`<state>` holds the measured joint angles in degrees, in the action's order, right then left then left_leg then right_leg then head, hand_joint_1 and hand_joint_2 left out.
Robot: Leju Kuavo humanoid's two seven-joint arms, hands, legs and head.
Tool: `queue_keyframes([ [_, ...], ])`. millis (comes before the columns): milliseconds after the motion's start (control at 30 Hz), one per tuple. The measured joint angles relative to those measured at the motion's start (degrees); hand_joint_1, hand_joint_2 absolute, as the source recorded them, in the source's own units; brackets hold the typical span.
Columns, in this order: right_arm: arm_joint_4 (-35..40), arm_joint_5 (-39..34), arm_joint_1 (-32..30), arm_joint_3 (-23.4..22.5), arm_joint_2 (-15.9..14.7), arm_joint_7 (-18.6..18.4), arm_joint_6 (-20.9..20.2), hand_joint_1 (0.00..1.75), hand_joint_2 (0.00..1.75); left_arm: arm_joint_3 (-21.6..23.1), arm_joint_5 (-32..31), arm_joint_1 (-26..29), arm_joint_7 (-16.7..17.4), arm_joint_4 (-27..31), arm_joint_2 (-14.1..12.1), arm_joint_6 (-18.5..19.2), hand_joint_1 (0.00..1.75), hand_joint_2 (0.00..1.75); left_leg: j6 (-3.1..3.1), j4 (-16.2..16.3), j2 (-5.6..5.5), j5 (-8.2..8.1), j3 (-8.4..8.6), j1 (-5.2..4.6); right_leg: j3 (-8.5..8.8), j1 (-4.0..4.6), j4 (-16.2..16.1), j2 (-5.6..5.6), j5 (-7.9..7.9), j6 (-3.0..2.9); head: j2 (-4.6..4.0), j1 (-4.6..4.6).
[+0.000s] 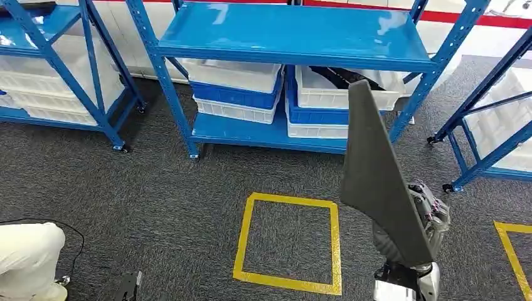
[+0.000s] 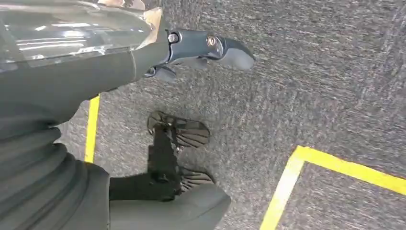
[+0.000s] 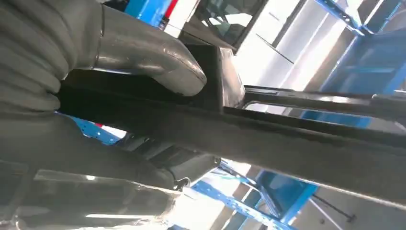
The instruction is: Take the parts from the cabinet and place them on the table.
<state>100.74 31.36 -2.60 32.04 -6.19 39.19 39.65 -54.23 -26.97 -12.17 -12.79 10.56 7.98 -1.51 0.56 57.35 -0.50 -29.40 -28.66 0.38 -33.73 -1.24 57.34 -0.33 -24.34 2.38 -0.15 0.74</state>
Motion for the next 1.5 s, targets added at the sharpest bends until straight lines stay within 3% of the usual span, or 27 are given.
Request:
queue_keyframes([
  [67,0.15,-0.02,-0.71,-0.66,0.02,0.38,0.00,1.75,1.75,0.00,0.00,-0.03,0.07,0.00,0.04,0.04,0.00,1.75,1.43,-0.75,0.26,1.30,-0.72,0.13,-0.46,0.50,0.05,0.04,0.47,0.87,0.00,-0.17],
  [100,0.17,0.00,-0.93,-1.07,-0.09,0.59,0.02,1.75,1.75,0.00,-0.04,-0.17,0.07,0.00,0.13,0.20,0.00,1.75,1.82,-0.82,0.55,1.95,-1.11,0.05,-1.35,-0.05,1.22,0.15,-1.11,0.52,0.00,-0.11],
  [167,0.20,0.00,-1.02,-1.35,-0.07,0.60,0.02,1.75,1.75,0.00,-0.11,-0.22,-0.07,0.02,0.00,0.24,0.00,1.75,2.58,-0.82,0.68,3.08,-2.70,-0.06,-4.08,0.13,8.52,0.20,-7.20,-0.74,0.00,-0.50],
  [233,0.20,-0.11,-1.23,-1.81,-0.09,0.59,0.02,1.75,1.75,-0.02,-0.26,-0.22,-0.15,0.02,-0.02,0.17,0.00,1.75,2.74,-0.77,0.88,4.29,-4.33,-0.24,-6.08,0.12,16.40,0.20,-10.46,-0.54,0.00,-0.57],
  [267,0.20,-0.24,-1.27,-2.10,-0.09,0.59,0.02,1.75,1.75,-0.02,-0.52,-0.20,-0.15,0.02,-0.02,0.20,0.00,1.75,2.71,-0.74,0.91,4.86,-5.11,-0.30,-5.81,0.10,17.74,0.19,-10.04,-0.05,0.00,-0.52],
  [300,0.20,-0.35,-1.25,-2.32,-0.09,0.59,0.02,1.75,1.75,-0.02,-0.65,-0.20,-0.15,0.02,-0.02,0.28,0.00,1.75,2.58,-0.66,0.94,5.47,-5.92,-0.31,-4.30,0.10,16.70,0.19,-8.51,0.67,0.00,-0.55],
  [367,0.33,-0.31,-1.26,-2.75,-0.11,0.59,0.02,1.75,1.75,0.00,-1.25,-0.22,-0.15,0.02,0.00,0.35,0.00,1.75,2.16,-0.56,0.94,6.59,-7.30,-0.30,2.02,0.09,8.04,0.17,-5.18,1.68,0.00,-0.59],
  [433,0.70,-0.13,-1.25,-3.26,-0.11,0.59,0.02,1.75,1.75,0.04,-1.75,-0.30,-0.15,0.02,0.00,0.46,0.00,1.75,1.53,-0.08,0.91,7.29,-8.26,-0.73,8.41,0.40,-1.45,0.19,-6.77,0.83,0.00,-0.59],
  [533,1.62,0.35,-2.09,-4.00,-0.11,0.62,0.02,1.75,1.75,0.04,-2.01,-0.47,-0.11,0.02,-0.02,0.70,0.00,1.75,0.72,-0.35,0.91,8.72,-8.30,-0.51,7.01,0.68,-1.55,0.39,-6.42,-0.09,0.00,-0.41],
  [567,2.09,0.96,-2.92,-4.41,-0.09,0.62,0.04,1.75,1.75,0.07,-2.34,-0.42,-0.07,0.02,-0.11,0.85,0.00,1.75,0.27,-0.34,0.69,8.94,-8.61,-0.47,6.84,0.12,-1.78,0.26,-5.85,-0.95,0.00,-0.37],
  [600,2.44,1.42,-3.46,-4.78,0.04,0.62,0.04,1.75,1.75,0.07,-2.36,-0.41,-0.02,0.00,-0.17,0.85,0.00,1.75,-0.14,0.40,0.51,7.36,-9.08,-0.17,6.68,-0.22,-1.82,0.08,-5.40,-1.45,0.00,-0.37],
  [667,2.95,1.77,-4.08,-5.22,0.33,0.62,0.04,1.75,1.75,0.09,-2.45,-0.33,0.07,0.00,-0.09,0.96,0.00,1.75,-0.71,6.96,0.47,0.27,-11.03,0.09,5.87,-0.08,-1.75,0.02,-4.28,-2.79,0.00,-0.11],
  [733,3.15,1.99,-4.62,-5.46,0.44,0.62,0.04,1.75,1.75,0.09,-2.45,-0.36,0.07,0.00,-0.09,1.01,0.00,1.75,-1.22,15.72,0.46,-4.00,-13.16,0.30,4.61,0.10,-1.54,0.04,-3.40,-2.78,0.00,-0.18],
  [800,3.17,2.10,-5.22,-5.75,0.55,0.62,0.04,1.75,1.75,0.09,-2.49,-0.35,0.13,0.00,-0.11,1.03,0.00,1.75,-1.39,17.18,0.47,-2.51,-11.84,0.41,3.27,0.13,-1.06,0.05,-2.78,-2.52,0.00,-0.15],
  [833,3.26,2.08,-5.51,-5.86,0.59,0.62,0.04,1.75,1.75,0.09,-2.62,-0.38,0.17,0.00,-0.11,1.03,0.00,1.75,-1.30,14.33,0.49,-0.80,-9.50,0.44,2.72,0.12,-0.77,0.06,-2.57,-2.38,0.00,-0.11],
  [900,3.61,2.08,-5.91,-6.12,0.68,0.62,0.04,1.75,1.75,0.09,-2.86,-0.46,0.24,0.00,-0.11,1.03,0.00,1.75,-0.52,3.56,0.33,1.66,-1.98,0.43,2.07,0.12,-0.28,0.11,-2.22,-2.03,0.00,-0.11],
  [933,3.72,2.08,-5.97,-6.27,0.77,0.62,0.04,1.75,1.75,0.09,-2.86,-0.58,0.24,0.00,-0.15,1.05,0.00,1.75,-0.16,0.59,0.24,0.42,-0.10,0.18,1.68,0.37,-0.22,0.09,-2.00,-1.69,0.00,-0.13],
  [1033,4.04,2.08,-6.02,-6.34,0.83,0.62,0.04,1.75,1.75,0.09,-2.84,-0.51,0.26,0.00,-0.15,1.00,0.00,1.75,0.47,-0.24,0.21,0.90,-0.58,-0.40,1.20,0.10,-0.31,-0.02,-0.98,-0.17,0.00,-0.19],
  [1067,4.09,2.05,-6.08,-6.36,0.87,0.62,0.04,1.75,1.75,0.09,-2.82,-0.51,0.24,0.00,-0.15,1.01,0.00,1.75,1.12,-0.60,0.27,1.48,-0.77,-0.47,1.10,0.23,-0.37,0.02,-0.59,0.39,0.00,-0.15],
  [1133,4.09,1.92,-5.90,-6.36,0.87,0.62,0.04,1.75,1.75,0.09,-2.67,-0.70,0.22,0.00,0.02,0.98,0.00,1.75,2.17,-1.44,0.69,2.85,-1.44,0.00,-0.55,0.45,2.44,0.14,-3.77,-0.06,0.00,-0.32],
  [1200,4.04,1.75,-5.72,-6.36,0.85,0.62,0.04,1.75,1.75,0.07,-2.43,-0.74,0.04,0.00,-0.02,0.92,0.00,1.75,2.54,-1.37,0.86,3.70,-2.68,-0.06,-3.35,0.29,10.51,0.17,-8.80,-0.76,0.00,-0.61],
  [1267,3.98,1.57,-5.67,-6.36,0.85,0.62,0.04,1.75,1.75,0.04,-2.43,-0.70,-0.07,0.00,-0.02,0.87,0.00,1.75,2.53,-1.25,0.97,4.66,-4.07,-0.12,-5.07,0.21,17.17,0.17,-11.08,-0.29,0.00,-0.68],
  [1333,3.87,1.51,-5.37,-6.36,0.85,0.62,0.04,1.75,1.75,0.04,-2.43,-0.70,-0.11,0.00,0.02,0.87,0.00,1.75,2.16,-1.06,1.00,5.63,-5.50,-0.03,-2.26,-0.15,14.51,0.16,-8.42,1.27,0.00,-0.63],
  [1400,3.82,1.49,-5.05,-6.32,0.85,0.62,0.04,1.75,1.75,0.04,-2.43,-0.73,-0.13,0.00,0.07,0.85,0.00,1.75,1.49,-0.42,0.95,6.27,-6.67,0.13,4.15,-0.65,4.63,0.12,-5.07,2.55,0.00,-0.66],
  [1433,3.78,1.49,-4.81,-6.29,0.87,0.62,0.04,1.75,1.75,0.04,-2.43,-0.73,-0.15,0.02,-0.02,0.83,0.00,1.75,1.14,0.00,0.94,6.46,-7.31,0.00,6.37,-0.74,0.37,0.17,-6.46,2.37,0.00,-0.68],
  [1467,3.76,1.55,-4.71,-6.25,0.94,0.62,0.04,1.75,1.75,0.04,-2.43,-0.77,-0.17,0.00,-0.02,0.83,0.00,1.75,0.69,0.39,0.94,6.86,-7.75,-0.21,7.53,0.29,-0.78,0.56,-6.50,1.67,0.00,-0.59],
  [1500,3.74,1.55,-4.76,-6.25,0.98,0.62,0.04,1.75,1.75,0.04,-2.43,-0.73,-0.26,0.02,-0.04,0.81,0.00,1.75,0.44,0.48,0.94,7.31,-7.74,-0.30,6.44,0.15,-0.51,0.47,-6.20,1.26,0.00,-0.42],
])
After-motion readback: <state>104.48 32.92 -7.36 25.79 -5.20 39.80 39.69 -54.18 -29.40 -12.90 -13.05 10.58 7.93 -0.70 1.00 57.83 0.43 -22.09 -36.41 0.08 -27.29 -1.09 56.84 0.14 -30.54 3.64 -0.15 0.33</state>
